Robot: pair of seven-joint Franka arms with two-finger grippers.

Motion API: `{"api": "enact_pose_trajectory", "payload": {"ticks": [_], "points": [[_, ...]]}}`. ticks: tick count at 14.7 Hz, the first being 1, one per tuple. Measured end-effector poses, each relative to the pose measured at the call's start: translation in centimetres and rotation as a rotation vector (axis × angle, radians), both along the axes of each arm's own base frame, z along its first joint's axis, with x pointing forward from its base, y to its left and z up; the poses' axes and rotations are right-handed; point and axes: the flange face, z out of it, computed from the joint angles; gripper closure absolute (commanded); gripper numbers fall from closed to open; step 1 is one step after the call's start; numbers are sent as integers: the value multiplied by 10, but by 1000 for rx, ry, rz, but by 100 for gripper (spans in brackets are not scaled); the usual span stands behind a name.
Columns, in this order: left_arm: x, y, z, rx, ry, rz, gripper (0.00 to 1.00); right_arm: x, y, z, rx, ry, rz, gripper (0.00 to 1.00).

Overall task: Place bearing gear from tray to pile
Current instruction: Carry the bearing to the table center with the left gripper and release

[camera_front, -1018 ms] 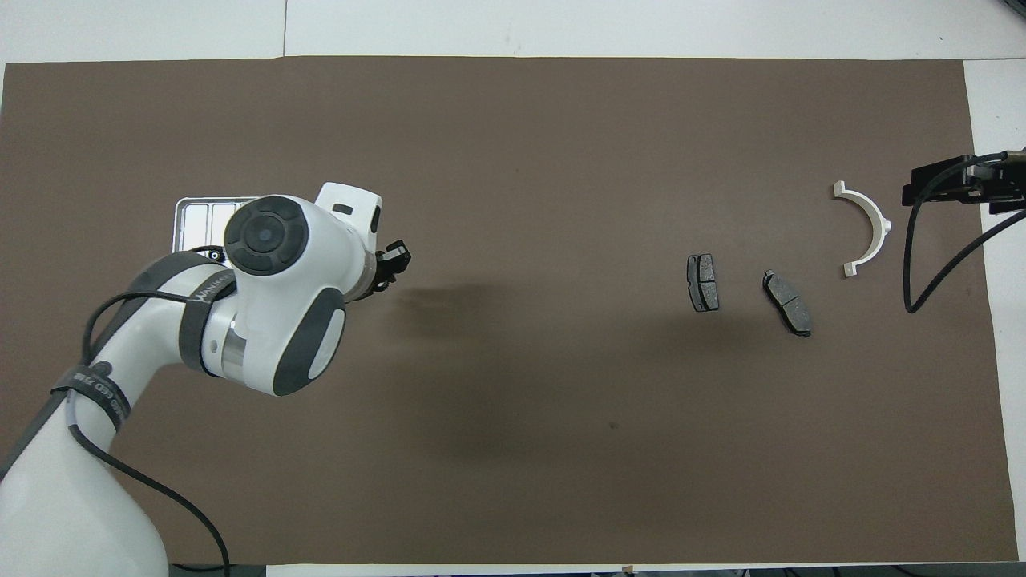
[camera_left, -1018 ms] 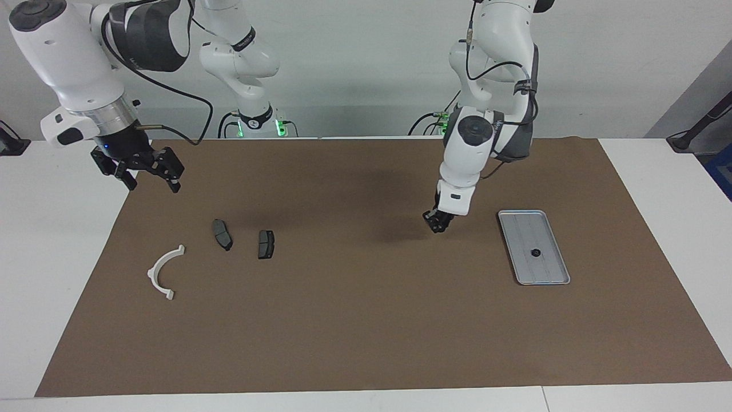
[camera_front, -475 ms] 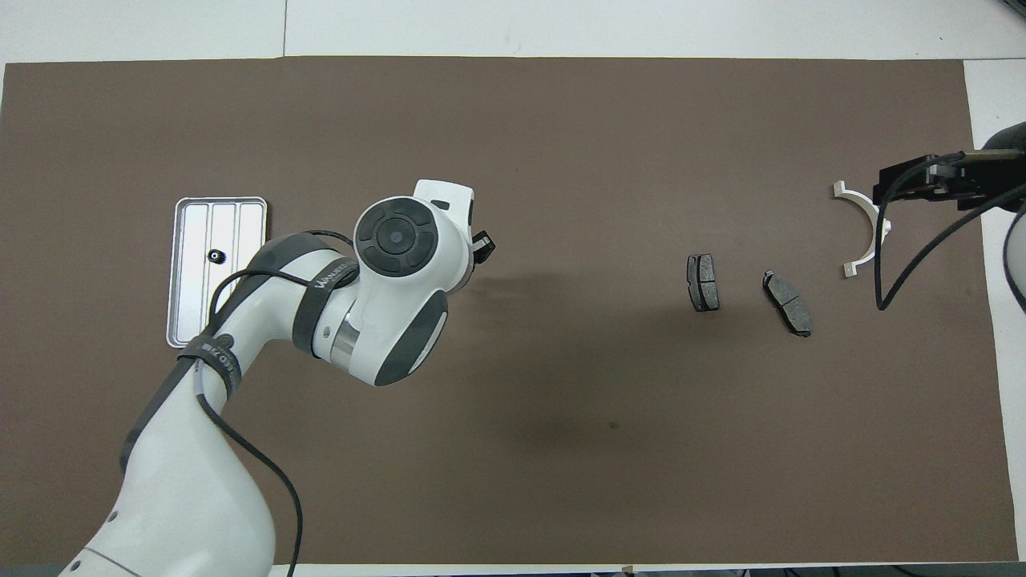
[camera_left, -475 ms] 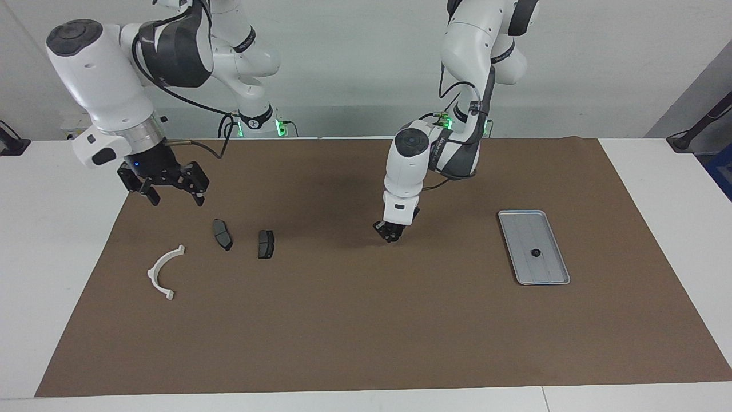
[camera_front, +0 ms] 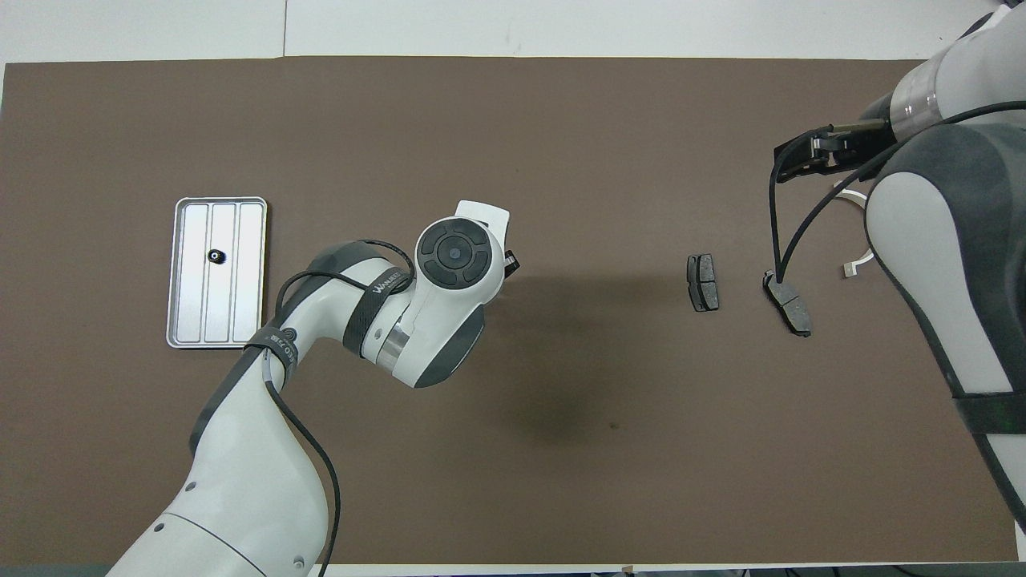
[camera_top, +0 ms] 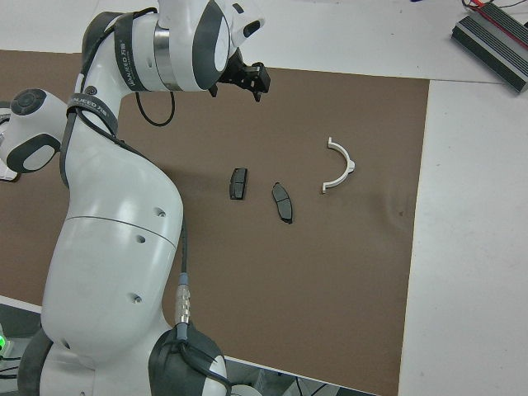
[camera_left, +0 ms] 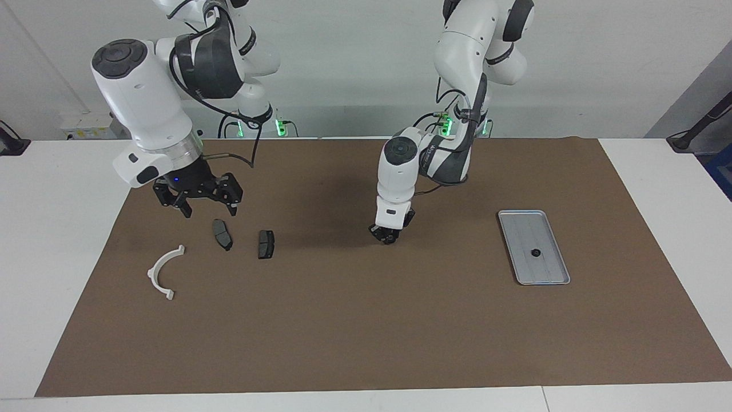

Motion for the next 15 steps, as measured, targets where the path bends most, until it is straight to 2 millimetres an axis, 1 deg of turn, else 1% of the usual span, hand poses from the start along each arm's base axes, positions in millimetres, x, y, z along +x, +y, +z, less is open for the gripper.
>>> {"api": "enact_pose_trajectory", "payload": {"ticks": [1,2,3,4,6,9,10,12,13,15], "points": [[0,-1,-1,5,0,-3,69,0,3,0,5,0,5,0],[1,-2,-1,6,1,-3,58,-1,7,1,8,0,10,0],[5,-1,0,11,4,2,40,-1,10,1,9,-1,14,0],[13,3,2,18,7,14,0,-1,11,1,9,-1,15,0],[28,11,6,22,4,36,0,-1,10,1,9,0,14,0],[35,19,9,31,15,52,0,0,11,-2,9,5,14,0],[38,23,12,34,19,59,0,0,13,-3,11,7,9,0],[44,35,21,48,39,78,0,1,27,-10,13,16,-9,0],[50,50,27,58,53,82,0,3,34,-14,15,14,-15,0],[70,93,38,65,71,65,0,6,43,-23,15,23,-16,0]]}}
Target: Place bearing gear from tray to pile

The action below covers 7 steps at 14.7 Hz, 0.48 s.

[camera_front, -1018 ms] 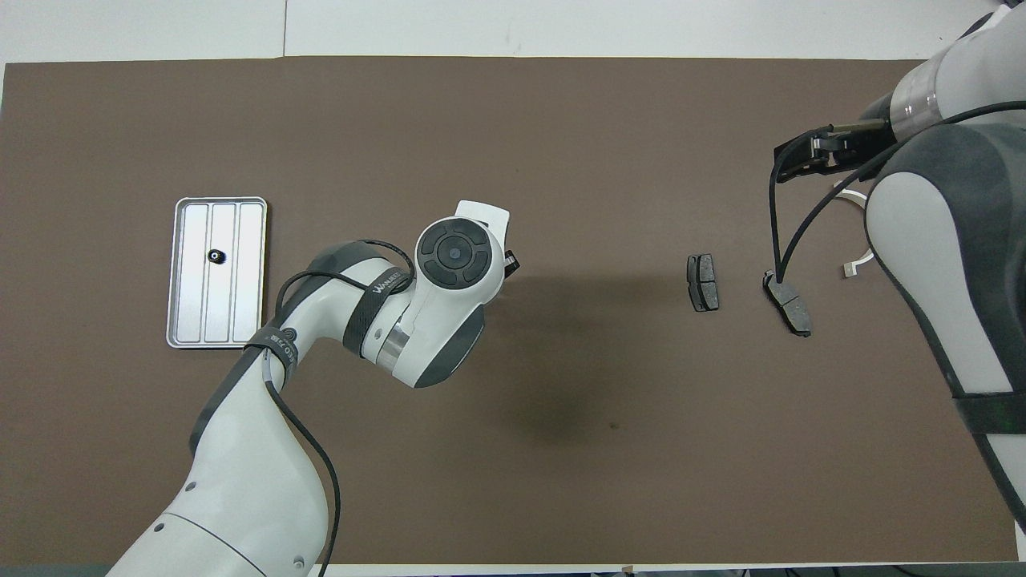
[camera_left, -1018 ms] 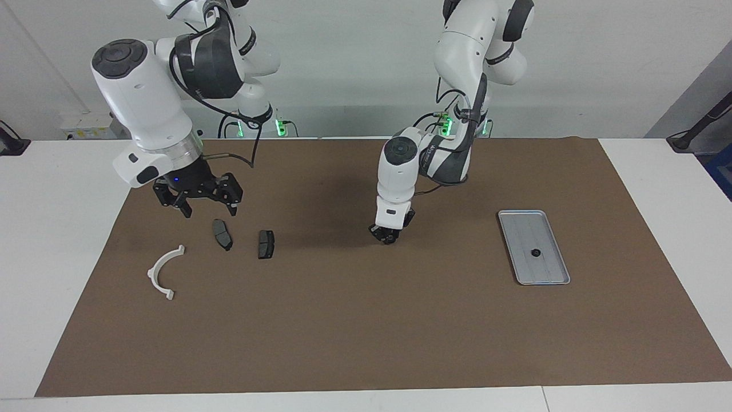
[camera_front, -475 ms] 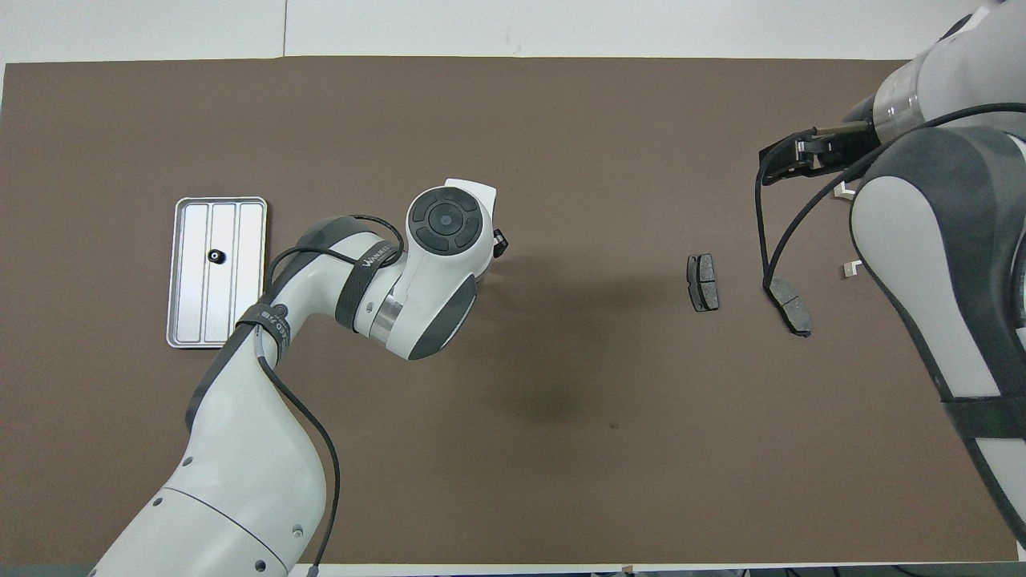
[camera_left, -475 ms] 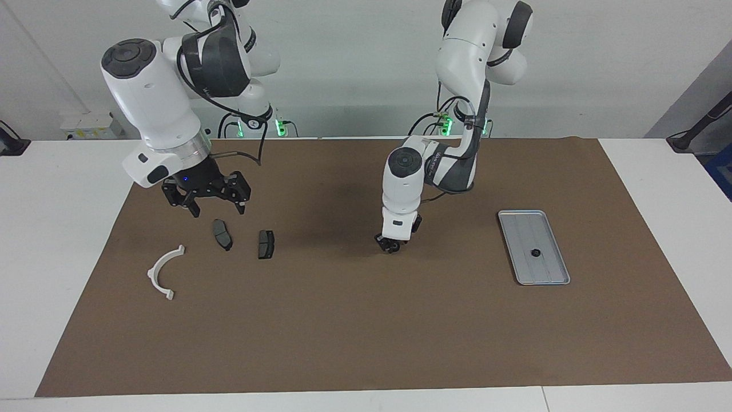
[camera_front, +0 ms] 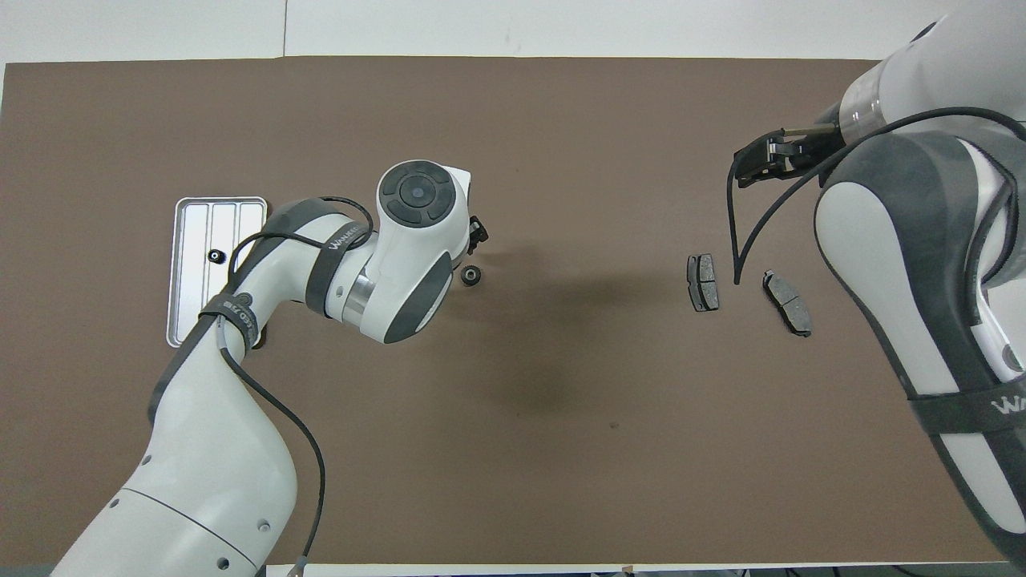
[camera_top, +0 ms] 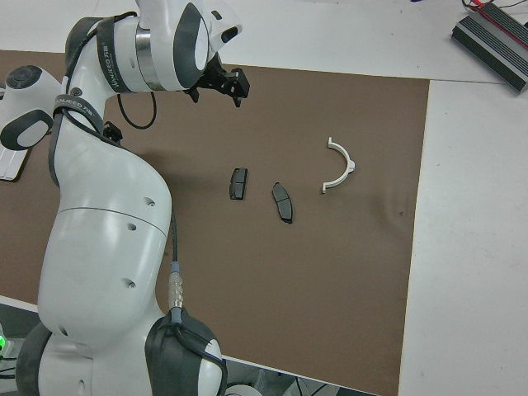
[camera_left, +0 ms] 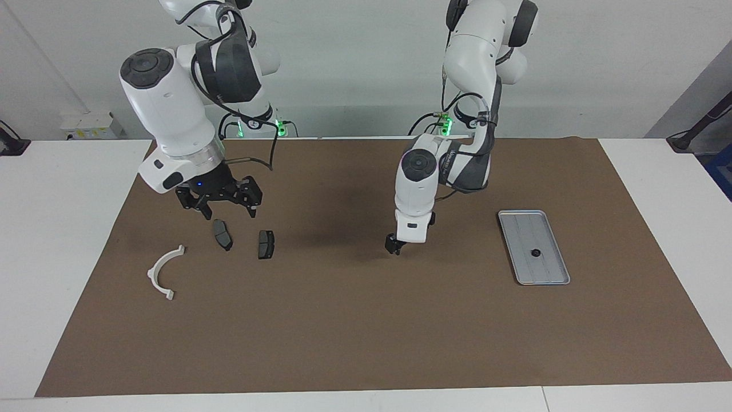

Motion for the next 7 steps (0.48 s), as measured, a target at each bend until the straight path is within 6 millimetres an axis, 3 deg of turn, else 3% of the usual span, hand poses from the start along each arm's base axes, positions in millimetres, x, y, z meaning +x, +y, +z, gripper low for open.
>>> {"api": "enact_pose_trajectory", "payload": {"ticks": [4,7], "points": [[35,99,15,-10,13,-41,2,6,33,-22,4,3,-21,0],[44,192,32,-24,20,-94,7,0,81,-34,0,13,-19,0]]}}
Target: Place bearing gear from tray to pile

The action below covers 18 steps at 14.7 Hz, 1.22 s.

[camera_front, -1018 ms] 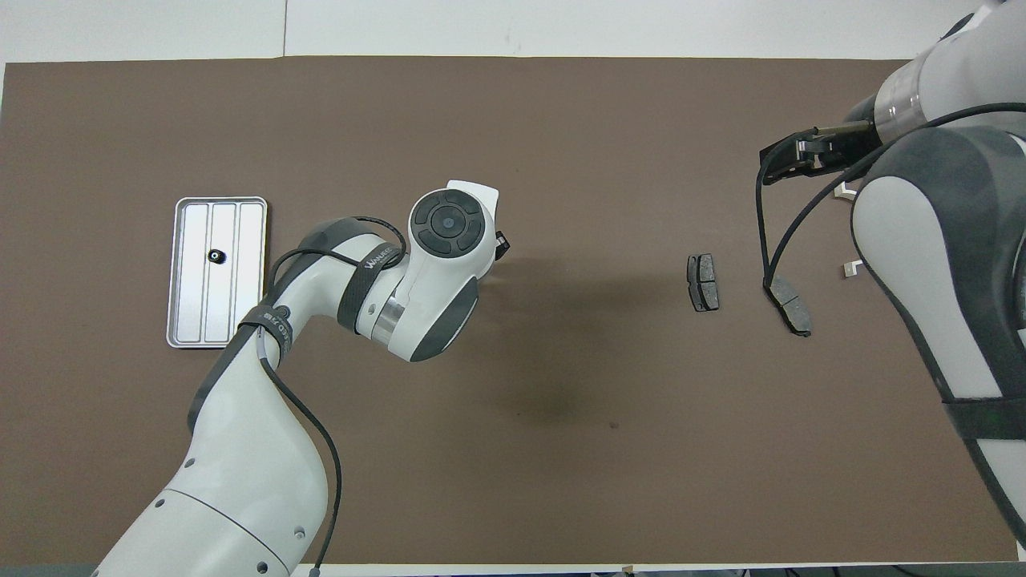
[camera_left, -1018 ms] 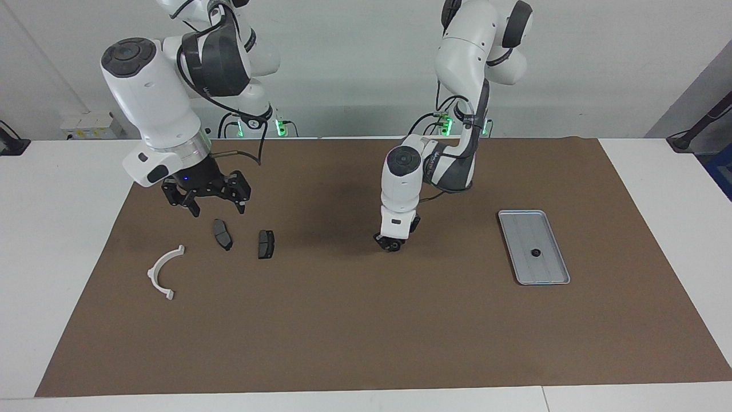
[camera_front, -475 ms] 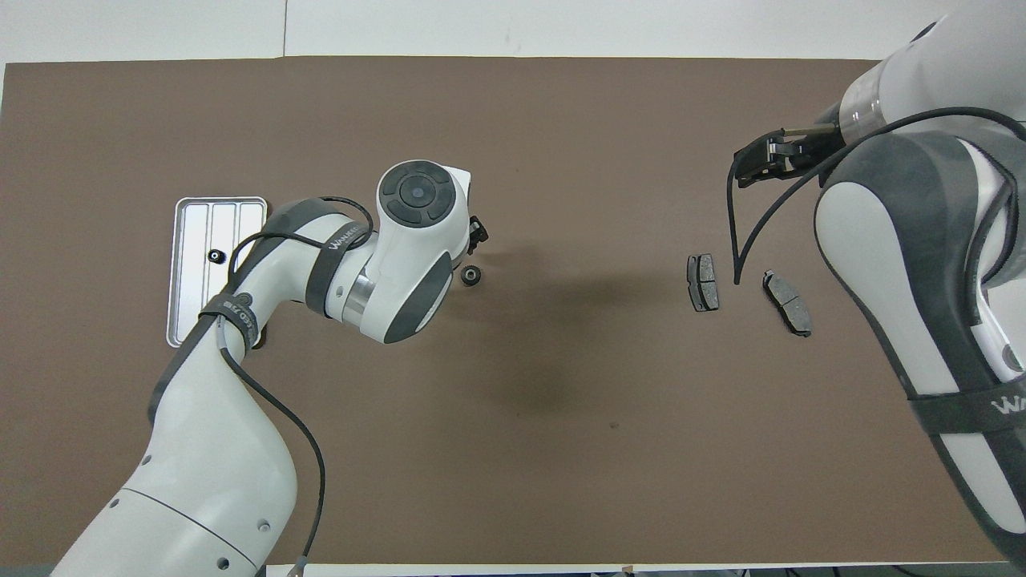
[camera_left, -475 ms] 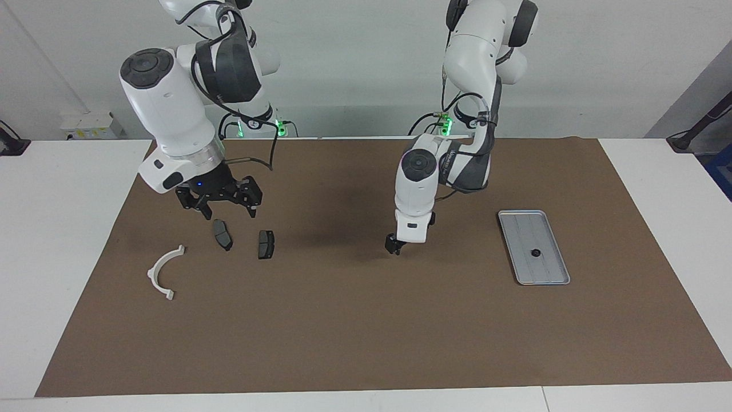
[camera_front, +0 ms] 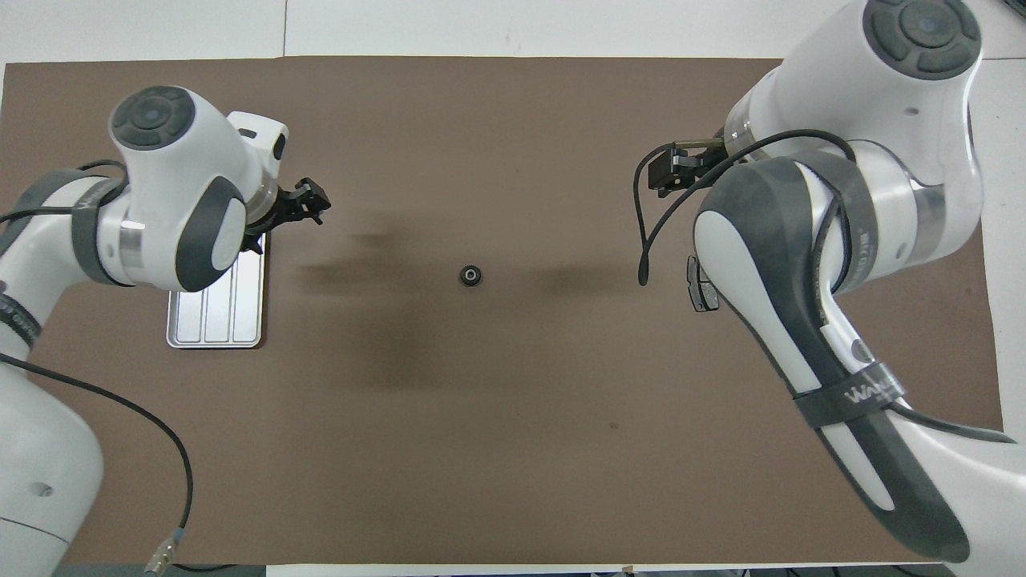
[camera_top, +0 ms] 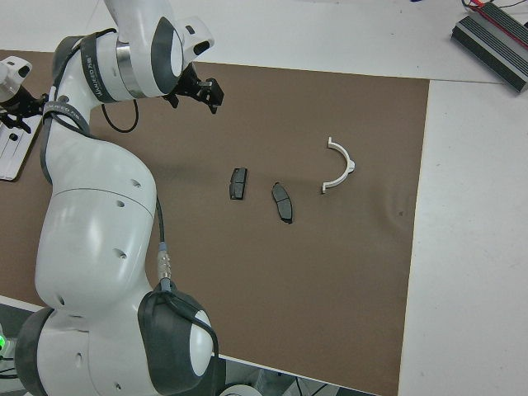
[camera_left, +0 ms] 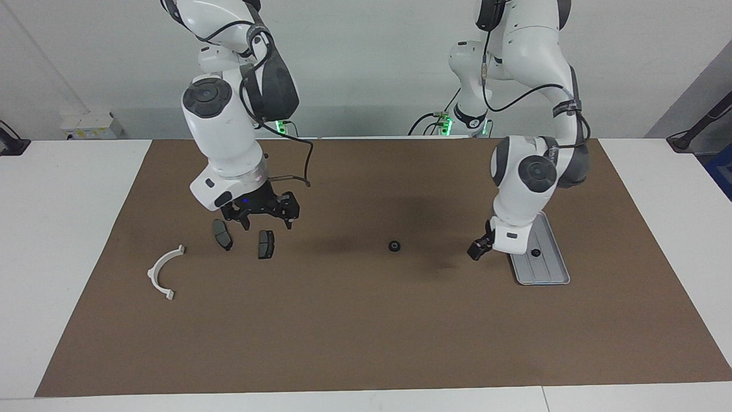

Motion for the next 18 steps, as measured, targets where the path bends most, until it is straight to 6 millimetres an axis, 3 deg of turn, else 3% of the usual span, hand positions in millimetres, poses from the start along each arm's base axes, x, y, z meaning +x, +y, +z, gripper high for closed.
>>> {"api": "enact_pose_trajectory", "payload": {"ticks": [1,2,4,7,11,13,18], "points": [[0,34,3,-6,4,-24,19,-4,23,-2,-1,-3,21,0],[-1,61,3,-10,10,-47,23,-9,47,-4,-1,-5,52,0],[-3,94,-2,-17,7,-88,31,-19,98,-13,-1,-5,123,0],[-10,104,-26,-22,-22,-168,35,-23,156,-40,-6,6,191,0],[-16,124,-35,-26,-16,-217,47,-17,194,-87,-16,27,184,0],[-16,127,-38,-25,-28,-216,47,-15,219,-105,-6,10,145,0],[-23,128,-53,-23,-49,-217,47,-21,253,-133,-10,9,139,0]]}}
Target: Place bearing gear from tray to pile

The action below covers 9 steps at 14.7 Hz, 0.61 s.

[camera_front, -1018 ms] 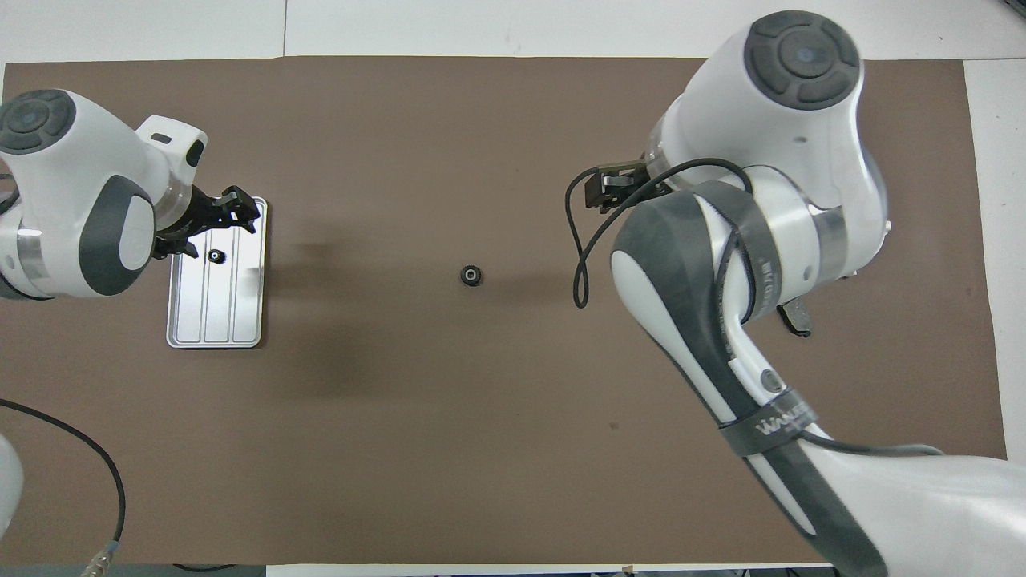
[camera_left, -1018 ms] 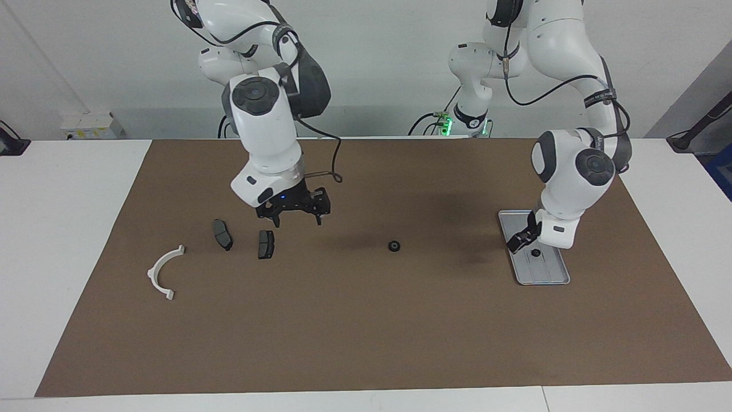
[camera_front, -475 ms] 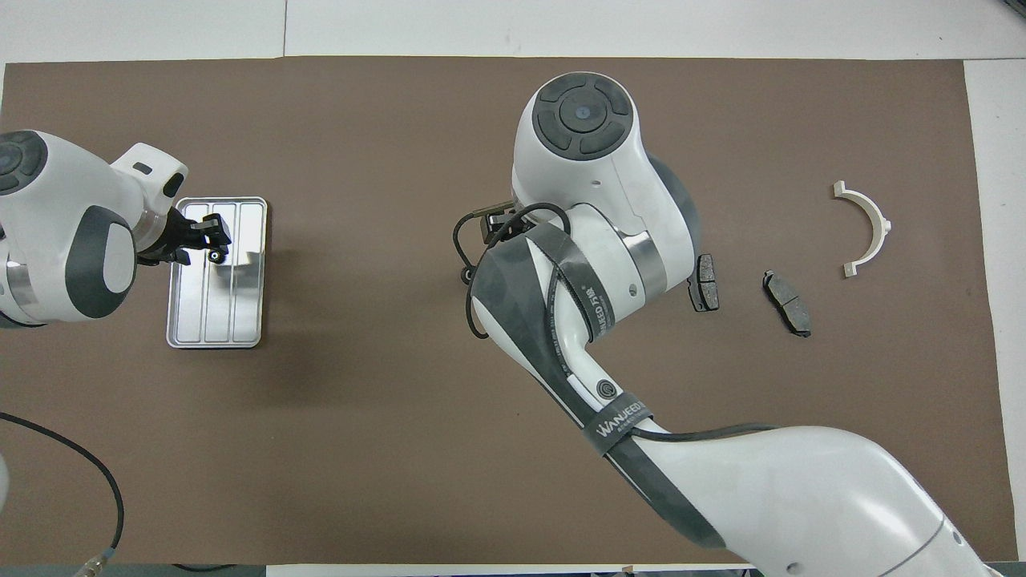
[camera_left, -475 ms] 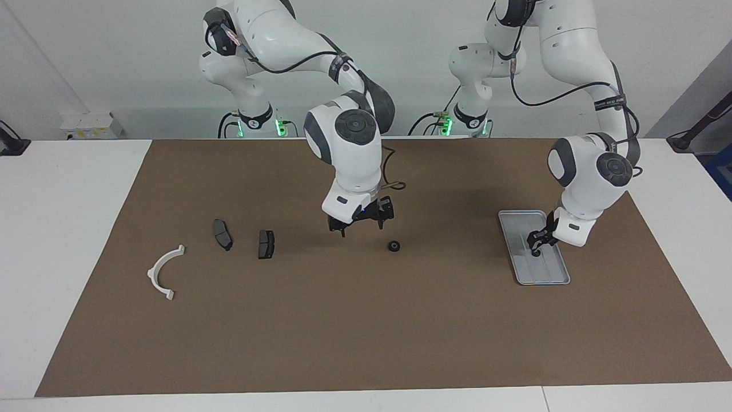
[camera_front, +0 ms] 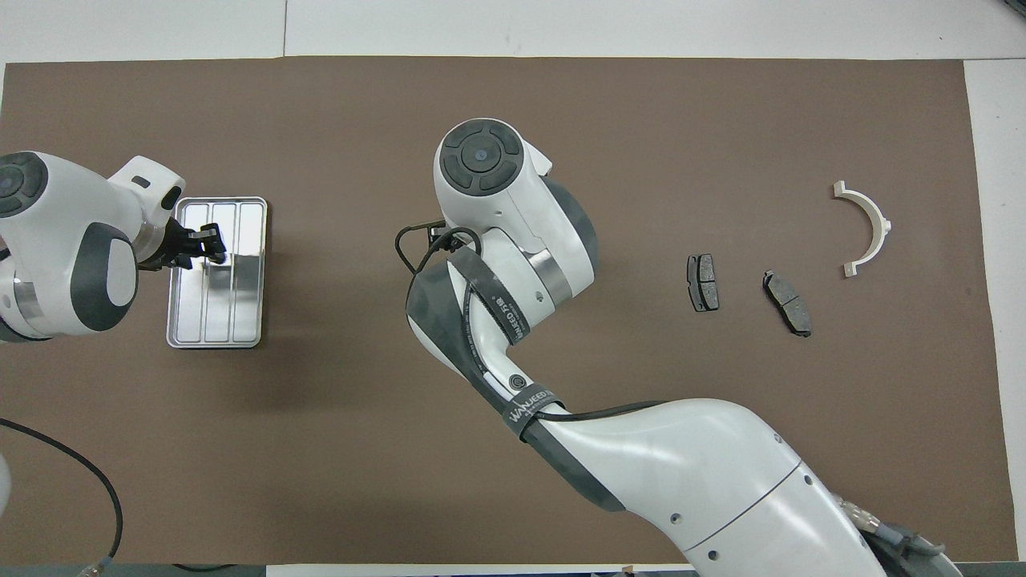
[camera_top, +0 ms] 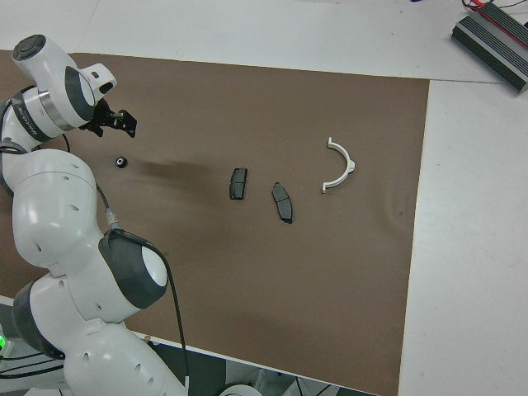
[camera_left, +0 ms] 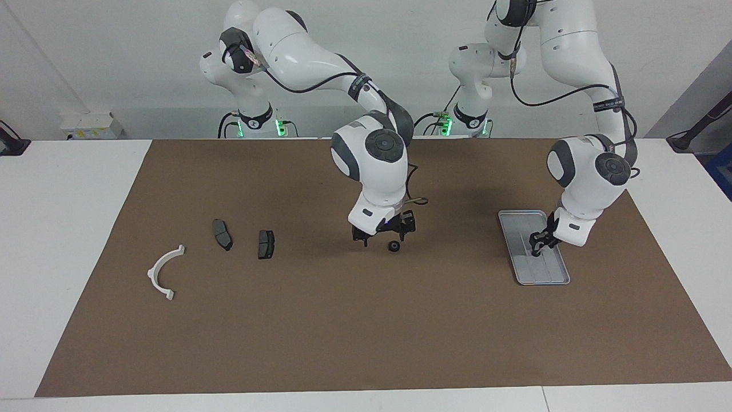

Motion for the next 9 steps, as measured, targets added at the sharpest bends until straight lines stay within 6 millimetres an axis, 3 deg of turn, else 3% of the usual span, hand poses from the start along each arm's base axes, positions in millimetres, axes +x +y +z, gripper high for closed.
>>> {"api": "enact_pose_trajectory", "payload": {"ticks": [5,9], "points": [[-2,-5,-5,-2,-8,-7,47,-3,28,-17,-13,-20,-18,0],[-3,-5,-7,-3,-15,-9,47,0,33,-36,-26,-13,-24,0]]}}
